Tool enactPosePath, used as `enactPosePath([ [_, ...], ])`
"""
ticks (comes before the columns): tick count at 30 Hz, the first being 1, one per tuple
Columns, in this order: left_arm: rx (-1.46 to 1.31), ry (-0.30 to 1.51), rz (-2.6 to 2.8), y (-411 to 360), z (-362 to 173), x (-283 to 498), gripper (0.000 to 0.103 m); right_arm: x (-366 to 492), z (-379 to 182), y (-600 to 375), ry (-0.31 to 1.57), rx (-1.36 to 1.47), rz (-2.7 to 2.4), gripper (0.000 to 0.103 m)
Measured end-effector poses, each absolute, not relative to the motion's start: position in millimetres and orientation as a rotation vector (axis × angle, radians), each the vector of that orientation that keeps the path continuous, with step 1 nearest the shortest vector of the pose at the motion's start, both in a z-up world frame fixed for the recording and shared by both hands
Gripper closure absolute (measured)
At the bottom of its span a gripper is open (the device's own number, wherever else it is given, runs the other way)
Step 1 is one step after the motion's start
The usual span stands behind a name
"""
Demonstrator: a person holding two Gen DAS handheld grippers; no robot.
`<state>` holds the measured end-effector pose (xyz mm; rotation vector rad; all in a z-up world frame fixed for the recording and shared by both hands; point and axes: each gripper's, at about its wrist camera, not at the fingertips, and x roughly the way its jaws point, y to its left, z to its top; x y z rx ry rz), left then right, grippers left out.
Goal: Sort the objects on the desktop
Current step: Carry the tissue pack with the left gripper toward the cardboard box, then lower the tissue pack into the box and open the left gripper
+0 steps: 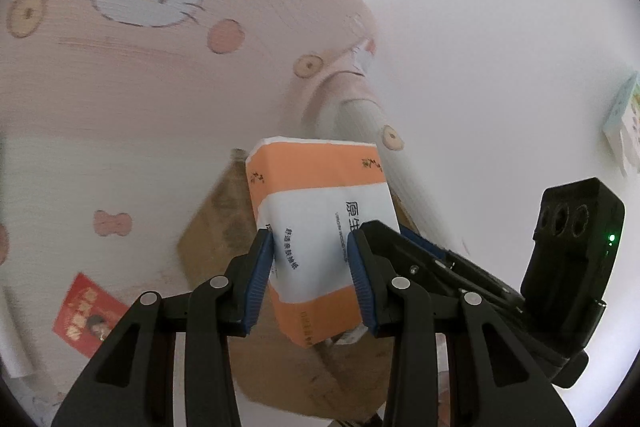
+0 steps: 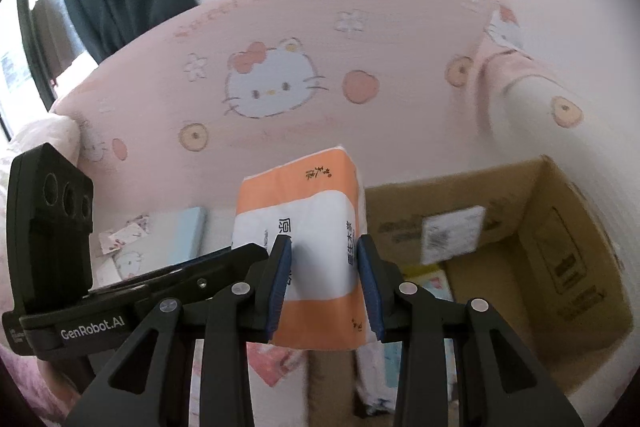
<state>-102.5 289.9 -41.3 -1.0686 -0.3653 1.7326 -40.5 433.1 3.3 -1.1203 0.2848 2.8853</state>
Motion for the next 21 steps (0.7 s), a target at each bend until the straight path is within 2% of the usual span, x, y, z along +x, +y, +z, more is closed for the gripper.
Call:
enactPosePath([
  [8,-1.139,-0.293,1.642,341,-49,-84,0.062,-24,-1,487,0.421,-1.117,2.787,0.072],
  [16,-1.299,-0.241,1.573,353,-74,-68,0.062,-18,-29,513,0.537,-1.256,2.700,0.072],
  [21,-1.292,-0.160,1.610,354,-73,-62,0.062,-17,-41,521,0.656,-1.319,2.677,0.072],
])
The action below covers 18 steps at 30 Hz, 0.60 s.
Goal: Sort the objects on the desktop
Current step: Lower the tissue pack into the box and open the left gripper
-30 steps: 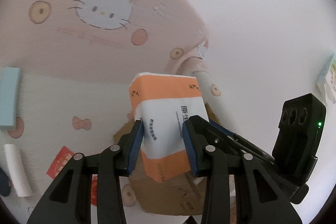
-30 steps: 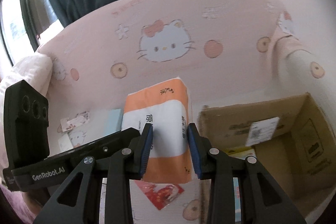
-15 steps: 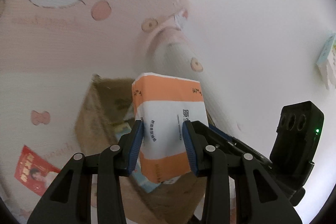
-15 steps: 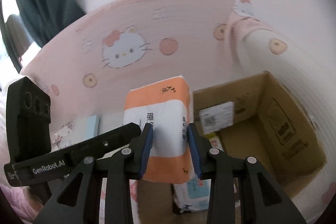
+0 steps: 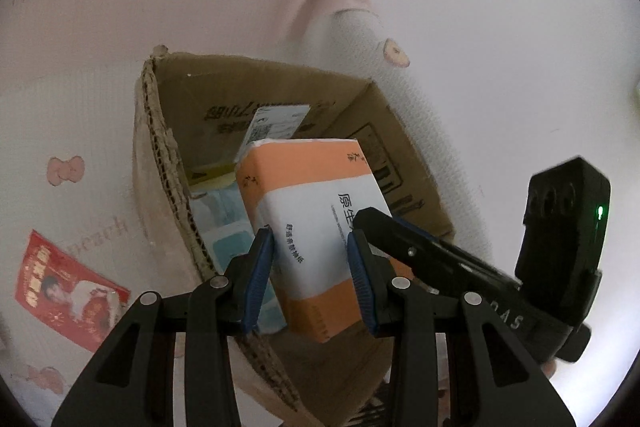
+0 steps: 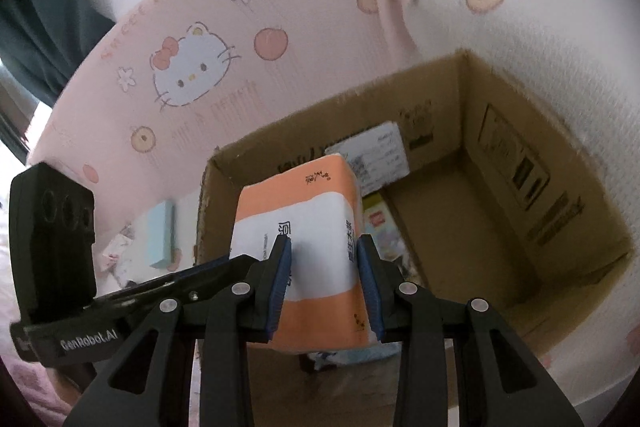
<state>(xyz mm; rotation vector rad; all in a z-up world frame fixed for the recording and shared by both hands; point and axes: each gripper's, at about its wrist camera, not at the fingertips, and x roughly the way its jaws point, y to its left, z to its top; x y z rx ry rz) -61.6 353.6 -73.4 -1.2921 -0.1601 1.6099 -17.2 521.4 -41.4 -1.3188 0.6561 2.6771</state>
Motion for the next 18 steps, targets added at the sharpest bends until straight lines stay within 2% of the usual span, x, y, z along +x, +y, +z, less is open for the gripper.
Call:
enactPosePath([
  [7,-1.280,-0.043,1.619,360,-68,-56,0.062,-16,-56,529,0.763,-1.380,2.633,0.072],
  [11,-1.271,0.085,1.633,367,-62,-47,0.059,-18,-69,530,0.744,-1.463,2.588,0.071],
  [18,-1.283,0.080,1.607,371,-62,-49,0.059,-17,-78,530,0.685,-1.505,2.546,0.069],
])
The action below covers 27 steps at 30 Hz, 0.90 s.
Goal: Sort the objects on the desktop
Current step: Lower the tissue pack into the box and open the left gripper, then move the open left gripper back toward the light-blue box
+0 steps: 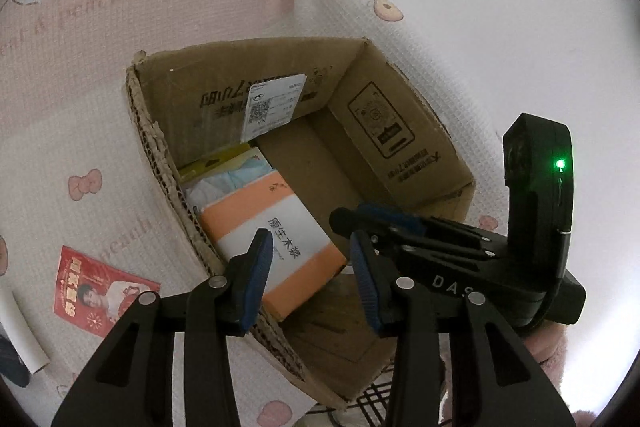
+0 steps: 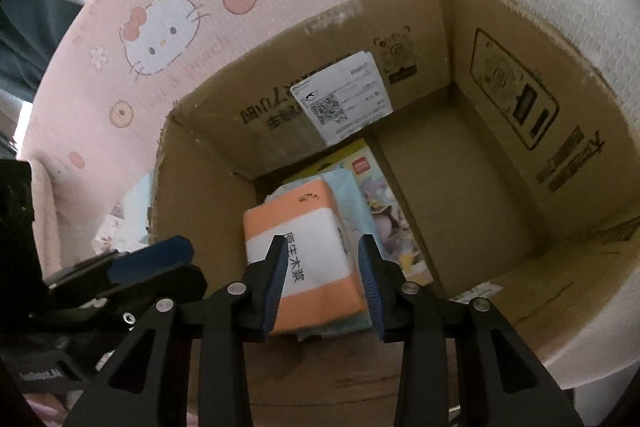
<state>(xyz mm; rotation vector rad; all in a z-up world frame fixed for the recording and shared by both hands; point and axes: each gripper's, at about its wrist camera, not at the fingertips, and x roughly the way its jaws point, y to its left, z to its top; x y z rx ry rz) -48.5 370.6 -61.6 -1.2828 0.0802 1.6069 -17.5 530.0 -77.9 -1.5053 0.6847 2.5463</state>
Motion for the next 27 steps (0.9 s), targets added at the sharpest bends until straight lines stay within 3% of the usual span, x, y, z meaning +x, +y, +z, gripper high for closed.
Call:
enactPosePath([
  [4,-1.285,0.059,1.599,366,-60,-48,0.058,-16,-76,534,0.701,-1.499,2.543,0.067],
  [10,-1.246,0.048,1.598,361,-52,-45,0.040,-7,-62,531,0.675,-1.449,2.548,0.063],
  [12,-1.192,0.084,1.620,360,-45,-40,0.036,-4,-54,527,0.631,-1.434,2.551,0.055],
  [16,-1.106,0.082,1.645,353,-28,-36,0.034,3,-32,518,0.536,-1.376,2.564,0.050],
  [18,-1.069,0.085,1.661,349,-20,-34,0.031,8,-20,513,0.498,-1.337,2.577,0.040],
  [20,-1.040,0.084,1.676,345,-12,-34,0.031,12,-9,508,0.473,-1.304,2.598,0.036],
  [27,-0.944,0.132,1.757,320,5,-32,0.030,11,8,485,0.415,-1.278,2.649,0.034],
])
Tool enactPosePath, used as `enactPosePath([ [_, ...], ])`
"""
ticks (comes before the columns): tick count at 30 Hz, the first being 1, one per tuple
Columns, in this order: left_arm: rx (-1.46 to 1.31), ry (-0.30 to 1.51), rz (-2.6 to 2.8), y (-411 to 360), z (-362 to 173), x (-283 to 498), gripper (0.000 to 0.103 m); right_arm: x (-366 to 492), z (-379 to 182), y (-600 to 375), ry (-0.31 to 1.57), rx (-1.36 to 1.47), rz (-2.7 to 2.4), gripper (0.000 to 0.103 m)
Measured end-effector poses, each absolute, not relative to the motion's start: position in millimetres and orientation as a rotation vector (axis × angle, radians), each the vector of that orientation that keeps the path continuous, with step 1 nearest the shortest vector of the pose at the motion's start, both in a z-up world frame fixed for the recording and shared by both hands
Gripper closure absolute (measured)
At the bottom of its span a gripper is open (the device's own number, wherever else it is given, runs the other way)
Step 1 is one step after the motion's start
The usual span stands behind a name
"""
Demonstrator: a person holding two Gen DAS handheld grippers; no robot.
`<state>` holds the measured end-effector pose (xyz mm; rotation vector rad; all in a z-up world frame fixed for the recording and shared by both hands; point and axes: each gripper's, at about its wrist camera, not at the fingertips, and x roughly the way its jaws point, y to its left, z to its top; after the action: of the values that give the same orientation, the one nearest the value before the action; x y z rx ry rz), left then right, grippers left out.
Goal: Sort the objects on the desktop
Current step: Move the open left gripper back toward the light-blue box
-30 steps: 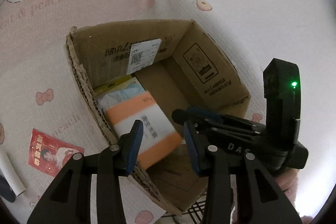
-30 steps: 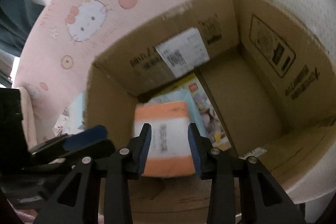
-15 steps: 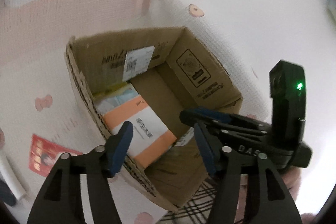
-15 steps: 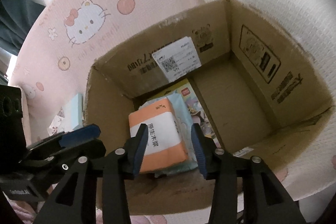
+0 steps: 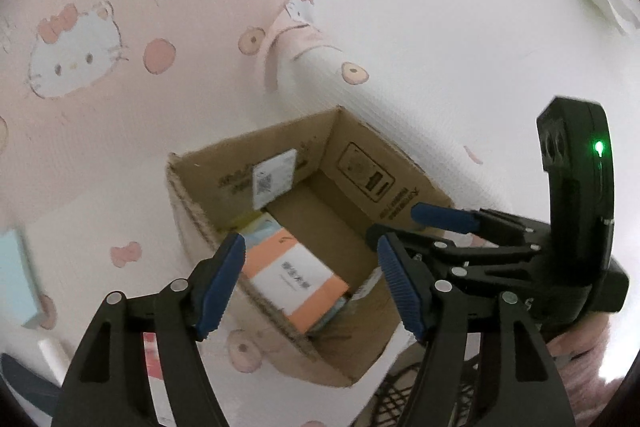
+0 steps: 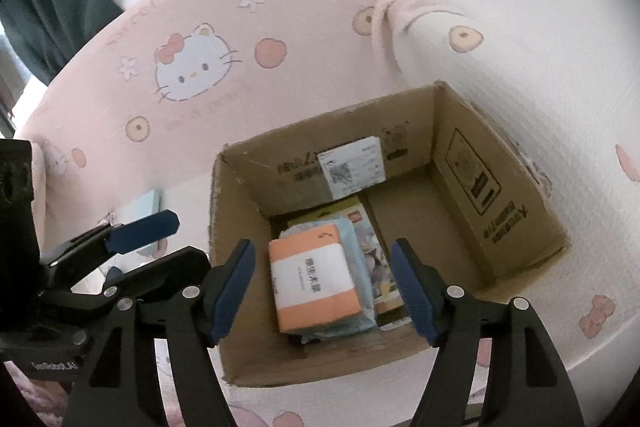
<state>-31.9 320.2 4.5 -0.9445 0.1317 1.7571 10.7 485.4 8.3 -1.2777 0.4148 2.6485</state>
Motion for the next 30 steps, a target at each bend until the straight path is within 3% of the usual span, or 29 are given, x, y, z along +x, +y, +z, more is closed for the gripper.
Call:
enactPosePath([
  [6,-0.916,0.167,1.820,289,3,-41,0.030,-1,8,454,0.390,-1.319,2.688,0.034],
  [13,-0.994,0.079,1.869,223,-14,-76,0.030,-29,-3,396,0.347,-1.434,2.737,0.034],
  [22,-1.146,-0.068,2.027,127,-57,-133,0.030,-84,-24,295,0.158,-1.613,2.852,0.033],
  [30,-1.243,-0.094,2.172,78,-87,-167,0.030,-126,-55,242,0.074,-1.759,2.908,0.033],
])
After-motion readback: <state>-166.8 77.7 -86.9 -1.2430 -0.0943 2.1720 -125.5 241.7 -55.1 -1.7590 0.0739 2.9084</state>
